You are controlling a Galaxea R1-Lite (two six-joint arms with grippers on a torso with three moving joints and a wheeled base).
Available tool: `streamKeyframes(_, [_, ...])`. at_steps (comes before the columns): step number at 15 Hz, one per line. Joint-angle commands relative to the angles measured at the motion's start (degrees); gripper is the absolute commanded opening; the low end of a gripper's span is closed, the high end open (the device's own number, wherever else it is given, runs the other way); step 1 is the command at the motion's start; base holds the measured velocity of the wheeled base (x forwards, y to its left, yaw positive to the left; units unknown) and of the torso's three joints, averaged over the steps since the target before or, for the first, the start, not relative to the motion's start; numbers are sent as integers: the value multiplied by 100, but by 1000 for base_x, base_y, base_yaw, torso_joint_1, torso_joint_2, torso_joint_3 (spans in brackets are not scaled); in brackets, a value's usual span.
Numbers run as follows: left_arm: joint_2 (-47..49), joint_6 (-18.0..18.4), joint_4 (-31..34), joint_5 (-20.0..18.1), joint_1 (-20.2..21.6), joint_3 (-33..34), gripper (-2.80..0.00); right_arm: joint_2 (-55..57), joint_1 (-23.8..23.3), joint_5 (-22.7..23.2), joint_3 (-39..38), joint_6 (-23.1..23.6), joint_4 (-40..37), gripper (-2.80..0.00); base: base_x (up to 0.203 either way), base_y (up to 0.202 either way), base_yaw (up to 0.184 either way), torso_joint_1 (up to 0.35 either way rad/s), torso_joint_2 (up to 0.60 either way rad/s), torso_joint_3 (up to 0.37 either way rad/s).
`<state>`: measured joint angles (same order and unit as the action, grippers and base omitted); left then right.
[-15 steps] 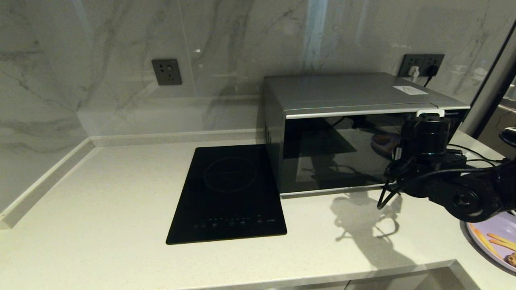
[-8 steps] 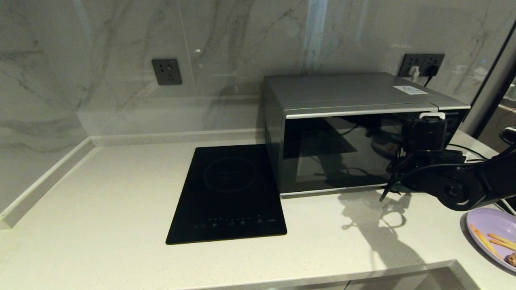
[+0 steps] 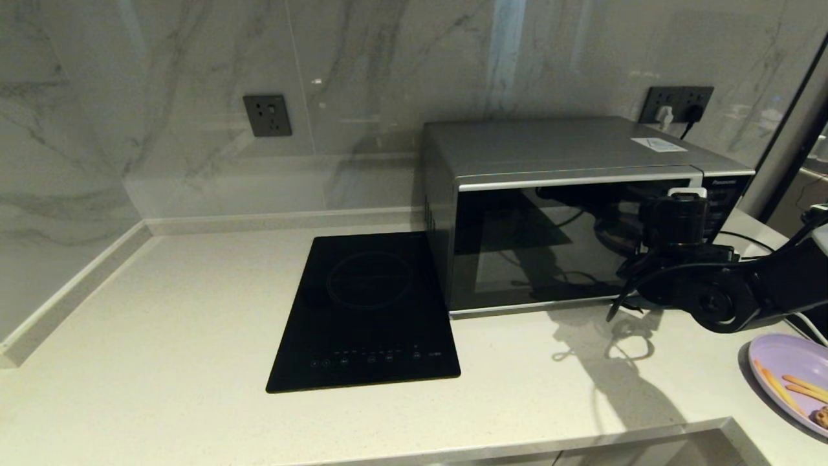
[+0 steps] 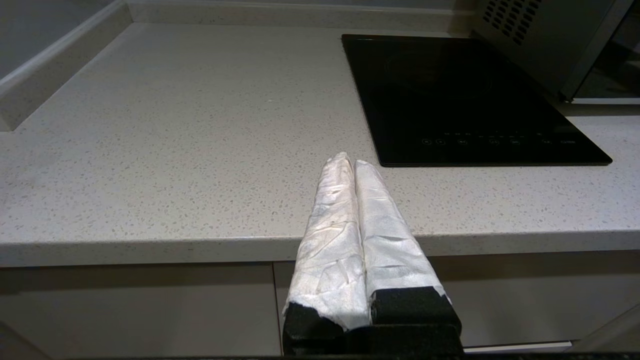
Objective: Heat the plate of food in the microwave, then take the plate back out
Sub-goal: Open the microwave oven
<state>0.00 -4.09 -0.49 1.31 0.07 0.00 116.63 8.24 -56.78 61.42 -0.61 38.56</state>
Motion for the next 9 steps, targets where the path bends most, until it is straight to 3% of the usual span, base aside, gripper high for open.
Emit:
streamKeyframes(1, [9, -4, -4, 1, 1, 0, -280, 137, -36, -8, 101, -1, 29, 0, 0, 0, 0, 0, 0, 0])
streamKeyframes(6, [9, -4, -4, 1, 1, 0, -280, 290, -218, 27, 282, -1, 20, 0, 0, 0, 0, 0, 0, 0])
streamKeyframes(7, [9, -4, -4, 1, 1, 0, -280, 304, -244, 35, 274, -1, 20, -280, 0, 0, 0, 0, 0, 0])
streamKeyframes(9, [9, -4, -4, 1, 1, 0, -280, 325, -244, 36, 274, -1, 20, -280, 0, 0, 0, 0, 0, 0])
